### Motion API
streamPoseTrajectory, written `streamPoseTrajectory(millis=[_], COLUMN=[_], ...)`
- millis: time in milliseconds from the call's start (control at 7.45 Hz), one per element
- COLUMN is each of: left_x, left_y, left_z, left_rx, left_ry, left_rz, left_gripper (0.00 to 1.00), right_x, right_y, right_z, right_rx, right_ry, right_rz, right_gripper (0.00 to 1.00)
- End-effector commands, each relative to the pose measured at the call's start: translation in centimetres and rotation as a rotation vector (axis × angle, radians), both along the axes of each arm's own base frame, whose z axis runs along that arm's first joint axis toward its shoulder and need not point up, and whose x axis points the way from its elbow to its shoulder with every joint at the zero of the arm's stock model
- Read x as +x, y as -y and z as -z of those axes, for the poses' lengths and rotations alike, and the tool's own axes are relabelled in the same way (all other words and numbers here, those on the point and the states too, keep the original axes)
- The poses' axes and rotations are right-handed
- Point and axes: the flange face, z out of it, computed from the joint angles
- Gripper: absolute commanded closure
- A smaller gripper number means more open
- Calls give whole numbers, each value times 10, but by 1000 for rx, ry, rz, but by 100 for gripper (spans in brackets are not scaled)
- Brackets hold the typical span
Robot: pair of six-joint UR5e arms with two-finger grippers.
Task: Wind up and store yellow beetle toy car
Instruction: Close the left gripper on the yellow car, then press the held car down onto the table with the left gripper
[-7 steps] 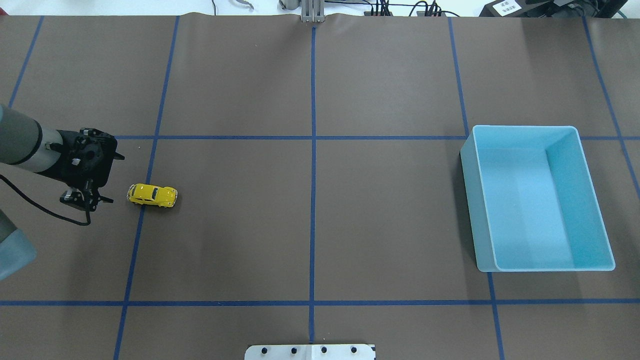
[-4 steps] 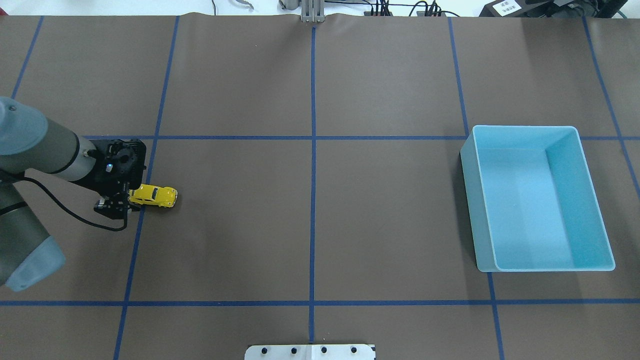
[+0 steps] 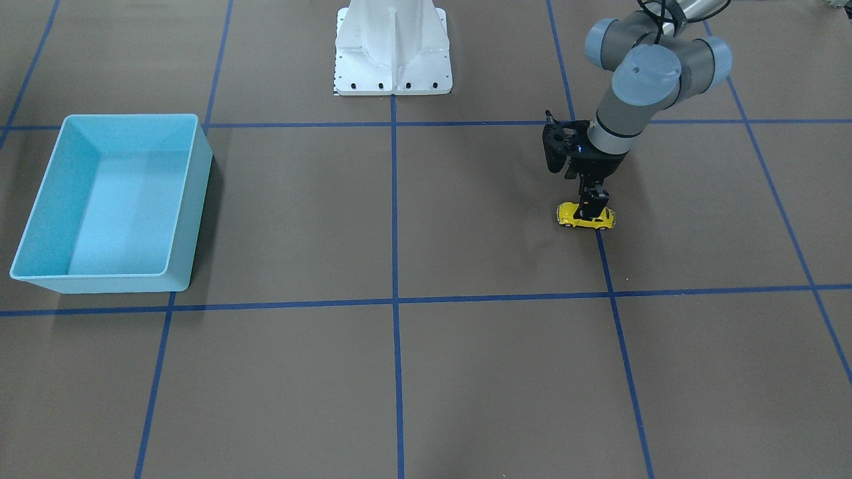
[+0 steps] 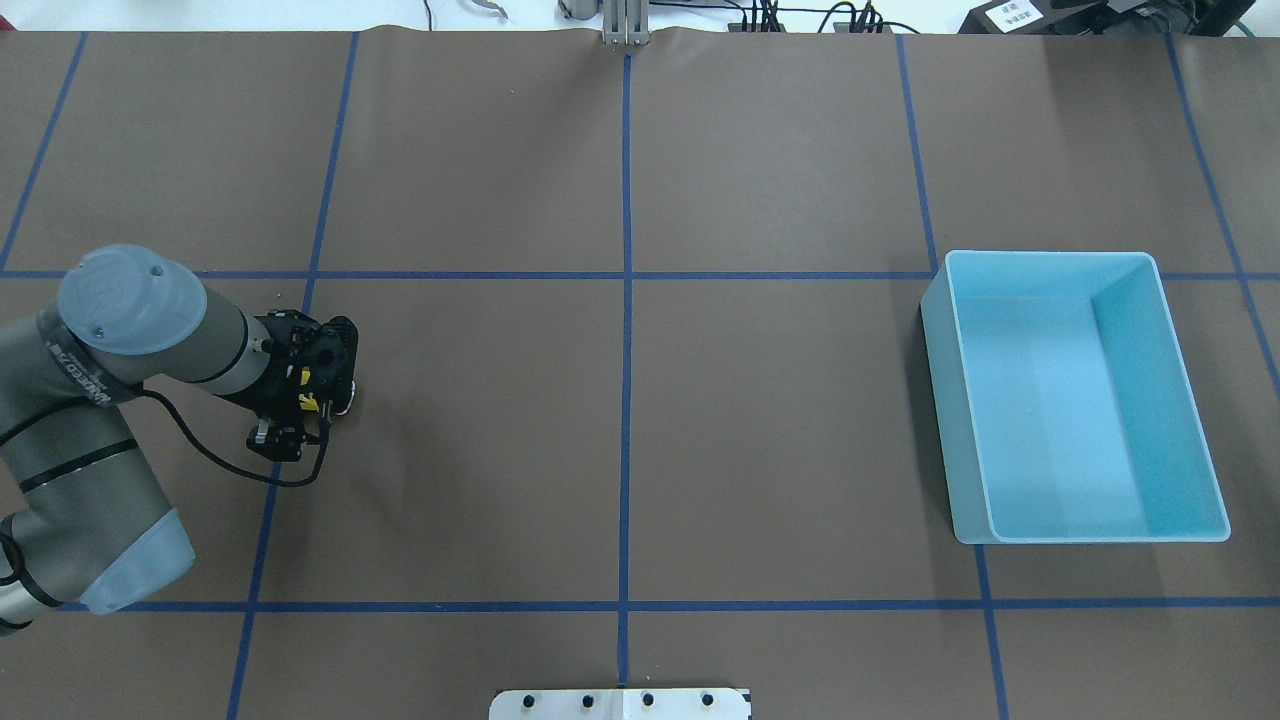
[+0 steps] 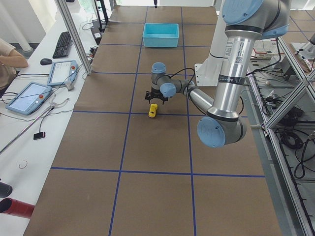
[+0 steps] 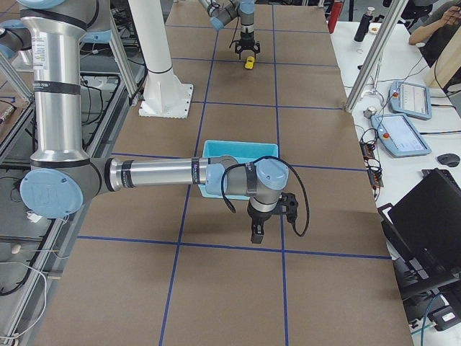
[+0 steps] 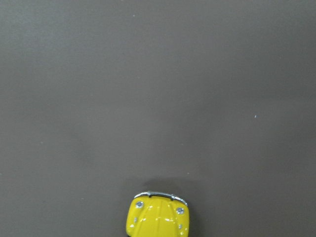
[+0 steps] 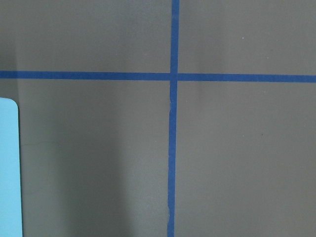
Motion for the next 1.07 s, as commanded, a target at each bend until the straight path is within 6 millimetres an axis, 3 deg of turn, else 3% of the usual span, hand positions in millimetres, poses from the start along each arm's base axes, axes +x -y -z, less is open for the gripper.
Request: streamPoseTrajectory(millis=[0,939], left_x=[10,12], left_y=[-5,0], left_z=[-4,-9], left_rx=[18,40], left_ry=[44,54], left_rz=[7,26], left_gripper=[0,0], right_x=[0,1], right_y=[0,-1], right_z=[0,3], right_rx=[0,4], right_ry=[0,2], right_rz=[0,-2], right_gripper=[0,0])
